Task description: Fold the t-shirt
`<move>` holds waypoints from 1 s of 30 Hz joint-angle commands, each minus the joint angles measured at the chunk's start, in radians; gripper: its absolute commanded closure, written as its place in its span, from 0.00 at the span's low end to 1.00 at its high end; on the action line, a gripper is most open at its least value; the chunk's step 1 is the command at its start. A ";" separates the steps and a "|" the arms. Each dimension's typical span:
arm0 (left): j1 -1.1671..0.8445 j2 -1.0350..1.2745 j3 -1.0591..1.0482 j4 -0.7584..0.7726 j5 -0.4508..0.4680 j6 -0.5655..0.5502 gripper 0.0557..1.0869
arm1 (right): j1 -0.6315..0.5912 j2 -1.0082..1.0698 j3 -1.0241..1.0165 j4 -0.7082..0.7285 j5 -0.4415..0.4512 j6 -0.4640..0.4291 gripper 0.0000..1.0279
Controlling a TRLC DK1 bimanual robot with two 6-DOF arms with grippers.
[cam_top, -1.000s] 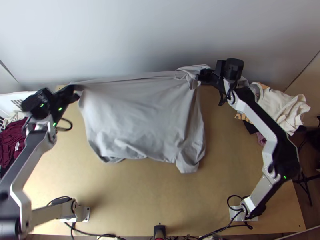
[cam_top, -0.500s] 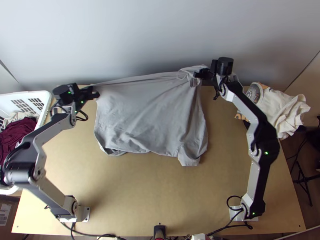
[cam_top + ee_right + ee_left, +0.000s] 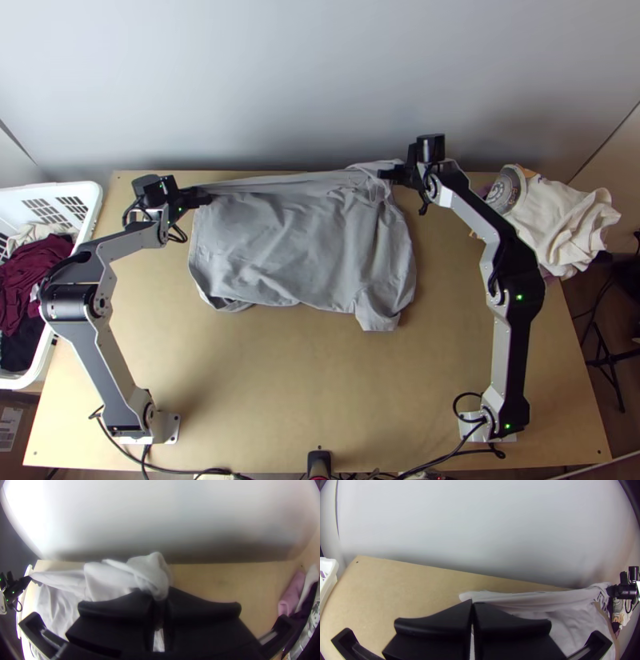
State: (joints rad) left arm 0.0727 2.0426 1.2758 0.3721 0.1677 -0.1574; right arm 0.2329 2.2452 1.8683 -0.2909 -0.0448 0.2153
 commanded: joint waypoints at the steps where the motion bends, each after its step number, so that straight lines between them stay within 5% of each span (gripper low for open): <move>1: -0.002 0.014 0.019 -0.098 0.001 0.048 0.96 | 0.022 -0.070 -0.120 -0.022 -0.001 -0.004 0.97; 24: 0.104 -0.084 -0.043 -0.249 0.072 0.180 0.96 | 0.115 -0.315 -0.397 -0.109 -0.012 -0.047 0.97; 25: 0.102 -0.085 -0.043 -0.256 0.072 0.180 0.96 | 0.114 -0.326 -0.406 -0.113 -0.012 -0.047 0.88; 27: 0.102 -0.093 -0.044 -0.271 0.072 0.179 0.96 | 0.115 -0.368 -0.457 -0.103 -0.012 -0.050 0.47; 28: 0.099 -0.094 -0.044 -0.279 0.072 0.179 0.96 | 0.117 -0.394 -0.495 -0.067 -0.012 -0.053 0.37; 30: 0.093 -0.098 -0.050 -0.289 0.072 0.180 0.95 | 0.118 -0.417 -0.557 0.007 -0.012 -0.059 0.37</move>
State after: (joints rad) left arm 0.1680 1.9568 1.2339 0.1200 0.2317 0.0162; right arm 0.3405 1.9156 1.4429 -0.3744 -0.0528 0.1738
